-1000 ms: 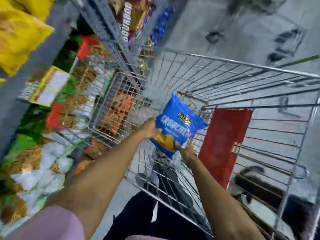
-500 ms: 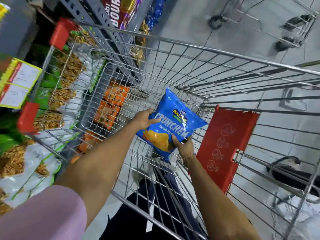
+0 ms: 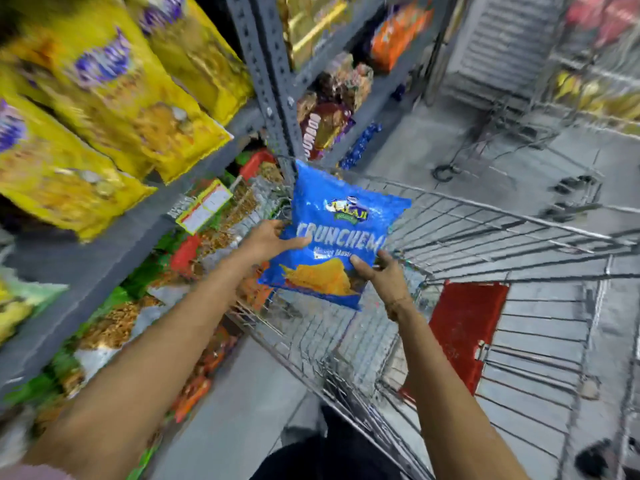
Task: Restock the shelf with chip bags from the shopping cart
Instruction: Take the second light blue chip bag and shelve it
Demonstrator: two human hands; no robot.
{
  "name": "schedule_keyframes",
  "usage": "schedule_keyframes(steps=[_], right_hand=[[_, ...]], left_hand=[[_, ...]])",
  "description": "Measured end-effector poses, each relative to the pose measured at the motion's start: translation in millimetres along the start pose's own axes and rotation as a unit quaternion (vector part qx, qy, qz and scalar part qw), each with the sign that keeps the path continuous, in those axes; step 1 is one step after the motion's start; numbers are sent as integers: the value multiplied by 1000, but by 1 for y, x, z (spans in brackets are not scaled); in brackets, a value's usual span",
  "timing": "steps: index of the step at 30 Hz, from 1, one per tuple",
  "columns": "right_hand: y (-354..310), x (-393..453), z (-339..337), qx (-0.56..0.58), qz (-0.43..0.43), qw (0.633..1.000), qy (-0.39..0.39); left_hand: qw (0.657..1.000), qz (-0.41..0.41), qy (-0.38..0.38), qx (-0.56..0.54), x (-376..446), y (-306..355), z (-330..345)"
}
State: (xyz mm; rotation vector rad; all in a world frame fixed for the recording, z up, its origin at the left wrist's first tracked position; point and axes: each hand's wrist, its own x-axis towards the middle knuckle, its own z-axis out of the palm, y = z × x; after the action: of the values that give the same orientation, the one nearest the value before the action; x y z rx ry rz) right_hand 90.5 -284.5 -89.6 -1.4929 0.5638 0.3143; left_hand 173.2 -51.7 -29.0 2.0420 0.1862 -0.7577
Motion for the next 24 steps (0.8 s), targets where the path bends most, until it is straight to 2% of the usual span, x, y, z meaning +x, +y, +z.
schedule_keyframes(steps=[4, 7, 13, 19, 24], right_hand=[[-77, -30, 16, -19, -101, 995, -18], [-143, -67, 34, -14, -176, 983, -47], [-274, -157, 72, -33, -371, 922, -107], [-372, -220, 109, -14, -457, 872, -174], [-438, -240, 150, 16, -495, 840, -224]], left_hand=[[990, 81, 100, -61, -69, 36, -40], [964, 156, 188, -105, -137, 66, -69], [914, 266, 272, -142, -262, 122, -134], [867, 351, 322, -147, -353, 174, -186], [825, 353, 411, -157, -389, 203, -233]])
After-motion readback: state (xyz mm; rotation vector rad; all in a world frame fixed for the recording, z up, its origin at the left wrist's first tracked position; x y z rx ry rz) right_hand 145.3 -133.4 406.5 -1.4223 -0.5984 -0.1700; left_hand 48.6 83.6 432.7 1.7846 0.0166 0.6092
